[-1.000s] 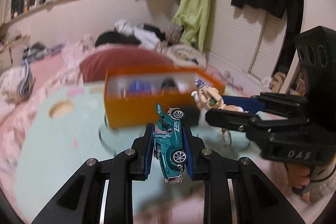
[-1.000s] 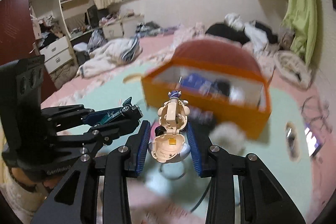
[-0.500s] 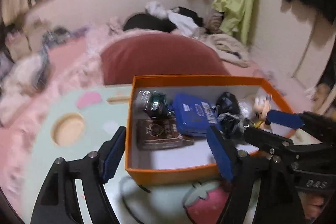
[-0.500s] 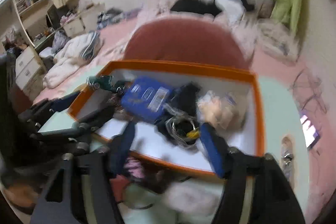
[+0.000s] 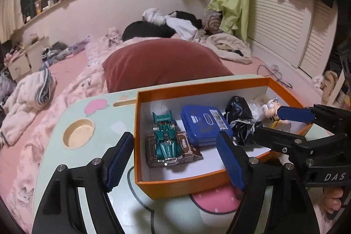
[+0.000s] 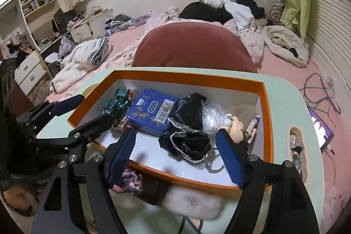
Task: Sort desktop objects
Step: 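Drop green car in box with left tool while right drops figurine, then grasp the white fluffy pom-pom with the right tool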
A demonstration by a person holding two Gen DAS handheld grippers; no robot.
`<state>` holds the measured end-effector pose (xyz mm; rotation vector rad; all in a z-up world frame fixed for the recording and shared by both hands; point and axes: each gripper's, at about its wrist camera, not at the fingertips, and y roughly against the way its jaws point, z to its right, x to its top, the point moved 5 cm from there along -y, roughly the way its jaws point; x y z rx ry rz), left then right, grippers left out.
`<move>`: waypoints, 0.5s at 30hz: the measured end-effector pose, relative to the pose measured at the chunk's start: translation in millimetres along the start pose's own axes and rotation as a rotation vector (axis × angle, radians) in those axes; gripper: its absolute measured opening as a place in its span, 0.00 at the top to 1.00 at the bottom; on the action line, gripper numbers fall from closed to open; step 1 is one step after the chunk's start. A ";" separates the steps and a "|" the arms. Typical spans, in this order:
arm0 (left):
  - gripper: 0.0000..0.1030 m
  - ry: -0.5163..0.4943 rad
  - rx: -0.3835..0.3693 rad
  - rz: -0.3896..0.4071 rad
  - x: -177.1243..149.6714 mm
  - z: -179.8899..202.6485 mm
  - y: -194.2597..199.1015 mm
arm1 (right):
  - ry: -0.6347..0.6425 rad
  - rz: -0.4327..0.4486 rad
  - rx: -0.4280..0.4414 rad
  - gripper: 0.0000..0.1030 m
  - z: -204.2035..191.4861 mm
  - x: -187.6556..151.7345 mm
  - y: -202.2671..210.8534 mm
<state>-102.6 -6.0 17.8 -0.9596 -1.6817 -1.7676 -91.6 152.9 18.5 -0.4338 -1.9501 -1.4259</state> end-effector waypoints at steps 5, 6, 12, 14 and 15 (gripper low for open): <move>0.25 0.006 0.023 0.098 -8.8 2.5 37.1 | 0.033 0.107 -0.015 0.27 -8.4 -12.6 40.2; 0.22 0.021 -0.007 0.091 -14.9 3.7 45.3 | 0.050 0.135 -0.012 0.27 -13.3 -17.9 53.0; 0.07 0.071 -0.088 0.020 -60.7 8.8 57.9 | 0.129 0.153 0.016 0.27 -27.5 -59.1 89.6; 0.06 0.085 -0.071 -0.042 -75.1 7.5 43.4 | 0.111 0.114 0.028 0.27 -23.9 -76.0 85.2; 0.06 0.087 -0.058 -0.085 -81.1 6.7 33.9 | 0.114 0.093 0.020 0.27 -21.8 -82.6 80.6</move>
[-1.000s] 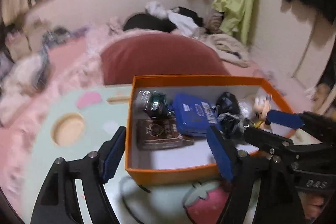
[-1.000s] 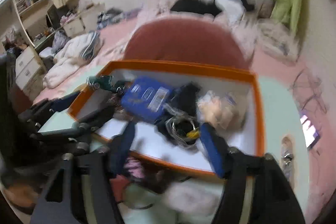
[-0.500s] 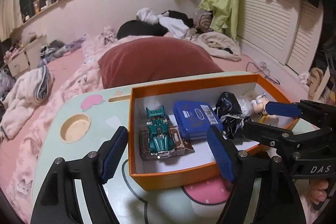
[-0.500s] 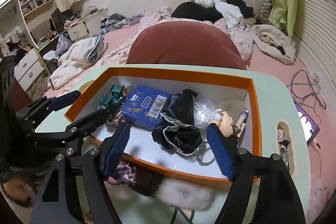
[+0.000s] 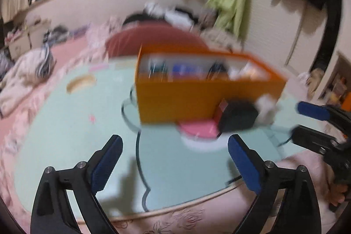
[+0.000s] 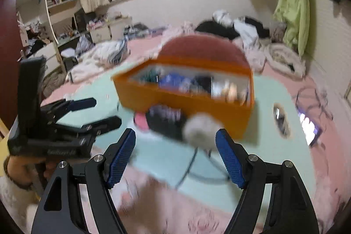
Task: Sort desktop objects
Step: 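Grasp the white fluffy pom-pom with the right tool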
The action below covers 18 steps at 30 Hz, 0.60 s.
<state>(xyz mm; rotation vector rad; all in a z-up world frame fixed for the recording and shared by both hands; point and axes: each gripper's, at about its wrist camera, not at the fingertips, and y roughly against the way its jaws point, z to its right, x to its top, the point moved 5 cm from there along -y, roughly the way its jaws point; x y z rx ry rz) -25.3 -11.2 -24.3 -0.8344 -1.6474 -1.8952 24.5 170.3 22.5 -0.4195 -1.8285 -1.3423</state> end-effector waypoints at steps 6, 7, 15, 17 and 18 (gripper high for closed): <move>0.00 -0.032 0.058 -0.049 -10.2 -1.0 -16.5 | 0.016 -0.101 -0.082 0.18 14.3 -28.3 -45.0; 0.00 -0.031 0.057 -0.048 -11.1 -1.0 -17.7 | 0.016 -0.100 -0.076 0.18 16.1 -28.5 -50.0; 0.00 -0.033 0.052 -0.045 -9.6 -1.7 -14.1 | 0.019 -0.089 -0.072 0.15 22.8 -34.1 -81.4; 0.00 -0.034 0.053 -0.044 -9.3 -2.2 -13.7 | 0.019 -0.088 -0.071 0.15 23.1 -35.1 -87.8; 0.00 -0.033 0.052 -0.044 -9.2 -2.3 -13.6 | 0.019 -0.088 -0.071 0.15 22.9 -35.1 -86.8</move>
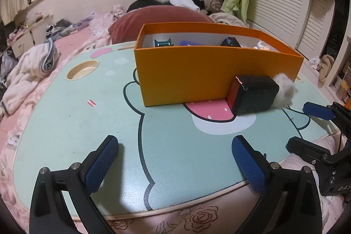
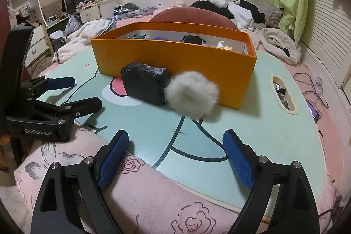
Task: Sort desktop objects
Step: 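Grasp the white fluffy pom-pom with the right tool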
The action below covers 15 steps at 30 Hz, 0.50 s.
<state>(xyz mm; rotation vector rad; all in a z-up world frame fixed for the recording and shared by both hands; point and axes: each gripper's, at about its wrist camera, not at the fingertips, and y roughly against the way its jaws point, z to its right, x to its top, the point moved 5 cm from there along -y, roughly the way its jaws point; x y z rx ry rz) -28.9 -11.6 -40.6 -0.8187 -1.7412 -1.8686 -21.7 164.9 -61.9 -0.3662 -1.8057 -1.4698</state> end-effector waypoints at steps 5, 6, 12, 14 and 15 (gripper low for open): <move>0.00 0.000 0.001 0.000 -0.2 1.3 1.8 | -0.007 0.009 0.010 0.15 2.0 -0.4 -11.8; 0.00 -0.001 0.002 0.000 -0.1 1.8 1.8 | -0.011 0.013 0.016 0.15 2.9 -1.5 -13.7; 0.00 0.000 0.001 0.001 -0.6 1.5 1.7 | -0.100 0.062 0.111 0.15 14.9 -6.4 -6.6; 0.00 0.000 0.001 0.000 -0.6 1.8 1.7 | -0.140 0.078 0.121 0.17 18.6 -7.9 6.3; 0.00 0.000 0.001 0.000 -0.5 2.0 1.6 | -0.155 0.082 0.123 0.19 19.5 -6.7 8.5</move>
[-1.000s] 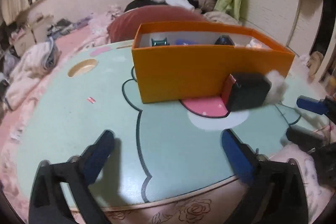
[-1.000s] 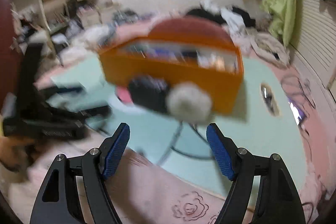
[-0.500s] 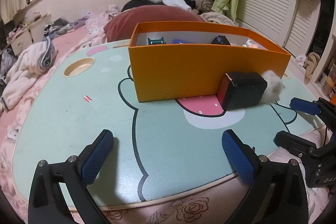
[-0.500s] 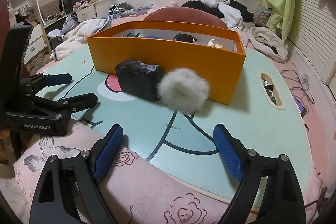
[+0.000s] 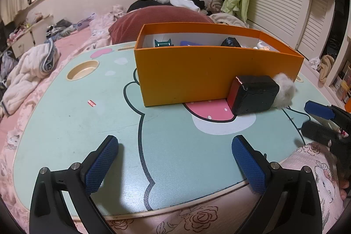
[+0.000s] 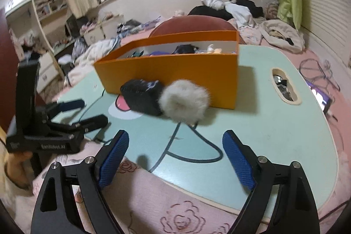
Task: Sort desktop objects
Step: 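Grasp the white fluffy pom-pom with the right tool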
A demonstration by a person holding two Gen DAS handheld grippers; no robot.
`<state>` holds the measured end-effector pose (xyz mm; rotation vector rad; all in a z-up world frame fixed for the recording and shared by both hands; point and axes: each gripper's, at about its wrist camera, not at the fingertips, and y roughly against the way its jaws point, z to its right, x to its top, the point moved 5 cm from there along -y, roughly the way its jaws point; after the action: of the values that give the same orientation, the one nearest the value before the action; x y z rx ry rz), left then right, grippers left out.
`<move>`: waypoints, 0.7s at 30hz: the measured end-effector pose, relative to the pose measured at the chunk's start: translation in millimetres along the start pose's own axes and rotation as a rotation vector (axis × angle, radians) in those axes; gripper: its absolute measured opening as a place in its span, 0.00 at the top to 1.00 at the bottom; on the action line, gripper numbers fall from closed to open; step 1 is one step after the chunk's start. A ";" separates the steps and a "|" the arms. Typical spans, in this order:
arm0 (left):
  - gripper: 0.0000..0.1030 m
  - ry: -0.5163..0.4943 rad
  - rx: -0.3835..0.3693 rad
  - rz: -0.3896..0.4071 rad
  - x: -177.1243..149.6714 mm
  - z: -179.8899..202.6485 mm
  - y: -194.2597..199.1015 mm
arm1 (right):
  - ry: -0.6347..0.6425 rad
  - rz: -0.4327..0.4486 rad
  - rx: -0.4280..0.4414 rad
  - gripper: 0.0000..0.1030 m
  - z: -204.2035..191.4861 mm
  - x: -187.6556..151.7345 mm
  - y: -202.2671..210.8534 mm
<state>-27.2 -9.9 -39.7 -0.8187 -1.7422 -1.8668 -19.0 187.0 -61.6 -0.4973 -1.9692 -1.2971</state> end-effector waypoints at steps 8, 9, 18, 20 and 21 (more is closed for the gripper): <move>0.00 0.000 -0.001 0.000 -0.2 0.0 0.5 | -0.137 0.053 -0.024 0.27 1.6 44.0 16.4; 0.00 0.000 -0.001 0.000 -0.2 0.0 0.5 | -0.160 0.048 -0.022 0.27 2.4 48.4 15.0; 0.00 0.001 -0.002 -0.001 -0.2 0.0 1.0 | -0.120 -0.076 -0.046 0.59 -4.7 33.0 -9.1; 0.00 0.000 -0.001 0.000 0.2 0.2 1.3 | -0.120 -0.067 -0.034 0.59 -4.5 30.6 -4.3; 0.00 0.000 -0.002 0.000 0.2 0.2 1.4 | -0.126 -0.056 -0.025 0.59 -3.2 27.9 0.7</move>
<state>-26.4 -9.8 -38.5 -0.8187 -1.7409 -1.8686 -36.2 182.6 -39.7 -0.5513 -2.0862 -1.3559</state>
